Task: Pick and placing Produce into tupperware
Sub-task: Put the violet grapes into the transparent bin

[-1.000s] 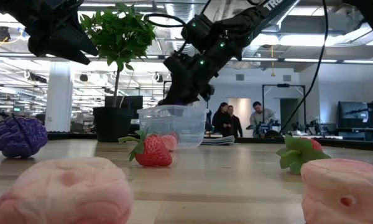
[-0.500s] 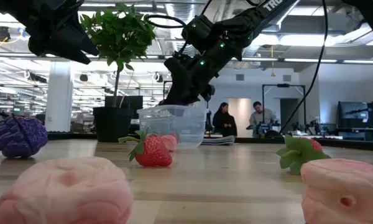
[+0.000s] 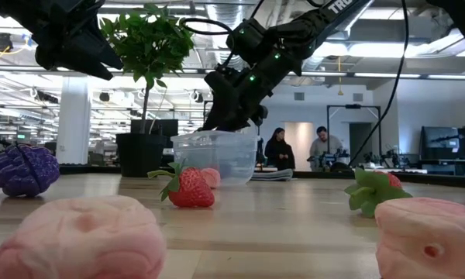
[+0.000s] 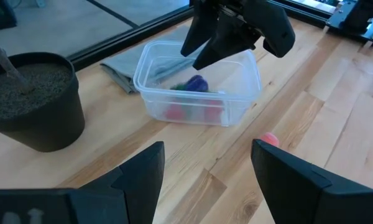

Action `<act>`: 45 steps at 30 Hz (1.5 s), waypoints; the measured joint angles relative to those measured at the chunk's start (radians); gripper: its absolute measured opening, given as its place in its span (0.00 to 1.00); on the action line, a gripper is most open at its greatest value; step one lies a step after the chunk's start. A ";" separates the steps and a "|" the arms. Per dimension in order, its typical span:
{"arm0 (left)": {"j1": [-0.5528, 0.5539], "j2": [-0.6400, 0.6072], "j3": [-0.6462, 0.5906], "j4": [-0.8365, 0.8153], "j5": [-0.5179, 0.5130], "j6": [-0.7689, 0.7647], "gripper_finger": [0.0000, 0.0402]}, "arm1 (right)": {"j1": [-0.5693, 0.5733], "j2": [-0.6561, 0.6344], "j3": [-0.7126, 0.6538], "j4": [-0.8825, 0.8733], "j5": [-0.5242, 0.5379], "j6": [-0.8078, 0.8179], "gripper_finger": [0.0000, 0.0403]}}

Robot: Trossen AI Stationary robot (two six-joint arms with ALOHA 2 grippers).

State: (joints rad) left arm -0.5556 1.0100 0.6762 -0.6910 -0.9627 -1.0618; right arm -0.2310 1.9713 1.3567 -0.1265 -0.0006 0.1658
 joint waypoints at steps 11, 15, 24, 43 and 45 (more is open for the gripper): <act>0.000 0.000 0.000 -0.002 0.001 0.000 0.57 | 0.022 -0.036 -0.001 -0.010 -0.003 -0.017 0.58; 0.000 0.000 0.000 -0.003 0.001 0.000 0.57 | 0.027 -0.073 -0.001 -0.046 -0.003 -0.030 0.57; 0.000 0.000 0.000 -0.007 0.007 -0.001 0.57 | 0.035 -0.175 -0.001 -0.195 0.000 -0.069 0.57; 0.000 0.000 0.000 -0.006 0.008 -0.017 0.57 | 0.198 -0.317 -0.001 -0.488 0.061 -0.075 0.57; 0.000 0.000 0.000 -0.006 0.008 -0.017 0.57 | 0.214 -0.327 -0.001 -0.513 0.067 -0.061 0.57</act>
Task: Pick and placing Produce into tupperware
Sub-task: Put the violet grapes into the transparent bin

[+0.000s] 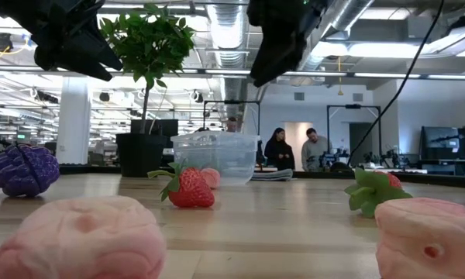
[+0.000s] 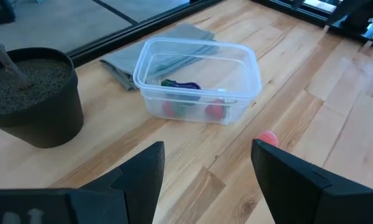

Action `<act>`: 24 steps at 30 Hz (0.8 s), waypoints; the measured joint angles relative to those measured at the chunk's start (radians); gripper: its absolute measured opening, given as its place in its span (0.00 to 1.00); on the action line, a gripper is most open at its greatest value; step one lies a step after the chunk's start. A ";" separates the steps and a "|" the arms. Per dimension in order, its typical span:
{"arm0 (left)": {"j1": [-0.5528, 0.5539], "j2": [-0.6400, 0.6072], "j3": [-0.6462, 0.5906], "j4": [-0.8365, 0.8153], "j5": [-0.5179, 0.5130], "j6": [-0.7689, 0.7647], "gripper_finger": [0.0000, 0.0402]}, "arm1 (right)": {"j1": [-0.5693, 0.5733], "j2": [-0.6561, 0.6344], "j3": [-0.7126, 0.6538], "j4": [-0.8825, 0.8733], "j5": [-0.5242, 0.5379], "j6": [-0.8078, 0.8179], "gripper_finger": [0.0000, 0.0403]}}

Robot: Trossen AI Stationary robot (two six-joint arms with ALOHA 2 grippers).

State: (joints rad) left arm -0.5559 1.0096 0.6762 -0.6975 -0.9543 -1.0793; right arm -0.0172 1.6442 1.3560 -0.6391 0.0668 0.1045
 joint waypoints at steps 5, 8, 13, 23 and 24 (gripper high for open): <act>0.000 0.000 0.000 0.000 0.008 0.001 0.57 | 0.045 -0.023 0.000 -0.065 0.017 0.040 0.57; 0.000 0.000 0.000 -0.001 0.021 0.003 0.57 | 0.078 -0.046 -0.016 -0.103 0.019 0.072 0.57; 0.000 0.000 0.000 -0.002 0.032 0.010 0.57 | 0.144 -0.128 -0.119 -0.114 0.045 0.183 0.57; 0.000 0.000 0.000 -0.001 0.051 0.020 0.57 | 0.385 -0.334 -0.363 -0.007 0.188 0.513 0.57; 0.000 0.000 0.000 0.002 0.057 0.021 0.57 | 0.417 -0.349 -0.385 0.012 0.213 0.548 0.57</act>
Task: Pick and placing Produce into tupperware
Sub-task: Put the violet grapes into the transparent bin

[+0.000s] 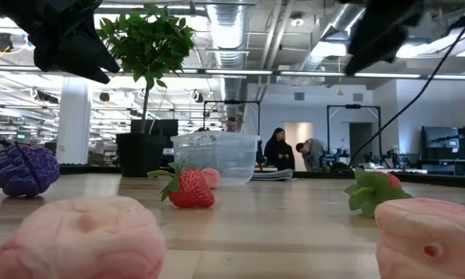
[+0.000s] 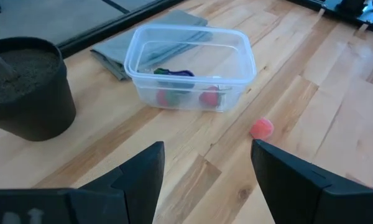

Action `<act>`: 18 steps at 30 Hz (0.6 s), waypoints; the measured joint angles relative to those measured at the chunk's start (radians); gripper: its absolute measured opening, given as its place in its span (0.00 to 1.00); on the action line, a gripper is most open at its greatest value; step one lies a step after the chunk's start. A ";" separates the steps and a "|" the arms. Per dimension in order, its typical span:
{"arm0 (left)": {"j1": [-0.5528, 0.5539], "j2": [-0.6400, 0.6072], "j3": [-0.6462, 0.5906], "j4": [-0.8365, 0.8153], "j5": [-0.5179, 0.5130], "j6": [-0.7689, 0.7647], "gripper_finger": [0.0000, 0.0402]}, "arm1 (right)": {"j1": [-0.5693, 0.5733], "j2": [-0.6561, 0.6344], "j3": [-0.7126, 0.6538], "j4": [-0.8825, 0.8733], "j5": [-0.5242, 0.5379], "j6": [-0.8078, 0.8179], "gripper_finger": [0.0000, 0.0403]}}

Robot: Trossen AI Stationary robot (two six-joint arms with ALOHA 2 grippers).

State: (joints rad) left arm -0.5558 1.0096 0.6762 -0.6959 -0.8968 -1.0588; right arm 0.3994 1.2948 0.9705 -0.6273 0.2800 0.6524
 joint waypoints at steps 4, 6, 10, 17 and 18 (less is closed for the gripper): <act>0.000 0.000 0.000 0.007 0.023 0.000 0.57 | 0.119 -0.026 -0.059 0.053 0.105 0.136 0.57; 0.000 0.000 0.000 0.007 0.047 0.003 0.57 | 0.172 -0.024 -0.073 0.050 0.152 0.201 0.57; 0.000 0.000 0.000 0.010 0.155 0.054 0.57 | 0.264 0.005 -0.085 0.054 0.226 0.317 0.57; -0.001 0.000 0.000 0.035 0.400 0.203 0.57 | 0.370 0.068 -0.096 0.055 0.310 0.483 0.57; -0.001 0.000 0.000 0.051 0.436 0.245 0.57 | 0.380 0.076 -0.096 0.056 0.319 0.500 0.57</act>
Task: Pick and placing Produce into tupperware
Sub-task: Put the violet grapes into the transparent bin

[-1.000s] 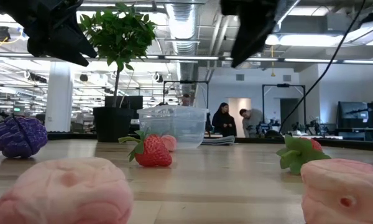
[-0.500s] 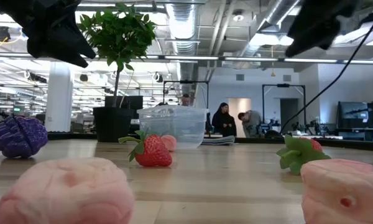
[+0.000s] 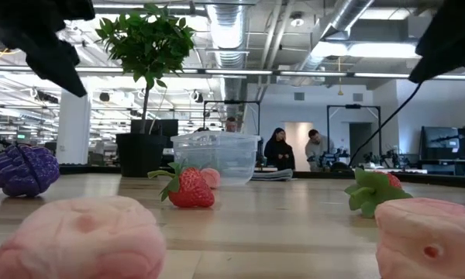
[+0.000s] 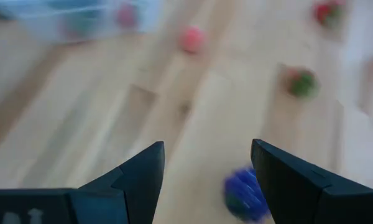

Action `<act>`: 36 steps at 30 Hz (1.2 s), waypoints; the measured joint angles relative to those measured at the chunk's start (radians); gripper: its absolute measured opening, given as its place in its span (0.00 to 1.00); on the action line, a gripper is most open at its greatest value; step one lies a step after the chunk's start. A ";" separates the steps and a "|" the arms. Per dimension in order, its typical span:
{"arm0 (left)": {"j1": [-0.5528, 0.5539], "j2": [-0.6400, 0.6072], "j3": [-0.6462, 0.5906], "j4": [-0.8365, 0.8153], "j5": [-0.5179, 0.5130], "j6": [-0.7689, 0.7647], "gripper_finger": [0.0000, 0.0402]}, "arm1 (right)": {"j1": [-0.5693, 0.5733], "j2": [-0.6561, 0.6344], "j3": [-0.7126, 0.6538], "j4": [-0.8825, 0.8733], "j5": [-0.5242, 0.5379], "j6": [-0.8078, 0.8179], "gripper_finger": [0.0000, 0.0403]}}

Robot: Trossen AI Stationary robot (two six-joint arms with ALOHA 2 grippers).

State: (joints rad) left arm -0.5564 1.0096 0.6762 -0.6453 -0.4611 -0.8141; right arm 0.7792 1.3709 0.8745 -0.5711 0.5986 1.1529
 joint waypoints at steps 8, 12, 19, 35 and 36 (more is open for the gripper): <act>0.000 0.000 0.000 0.080 0.240 0.345 0.57 | 0.026 0.043 0.000 -0.001 0.027 0.055 0.57; 0.000 0.025 0.000 0.079 0.283 0.427 0.57 | 0.028 0.042 0.000 -0.001 0.031 0.056 0.57; 0.000 0.173 0.000 0.115 0.327 0.612 0.57 | 0.034 0.042 0.000 -0.015 0.025 0.086 0.57; 0.002 0.402 0.099 0.075 0.324 0.787 0.69 | 0.098 0.042 0.000 -0.076 0.018 0.236 0.57; 0.002 0.401 0.100 0.075 0.330 0.798 0.71 | 0.098 0.042 0.000 -0.077 0.018 0.236 0.57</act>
State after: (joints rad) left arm -0.5545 1.4101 0.7757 -0.5705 -0.1315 -0.0160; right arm 0.8768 1.4132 0.8745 -0.6479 0.6163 1.3888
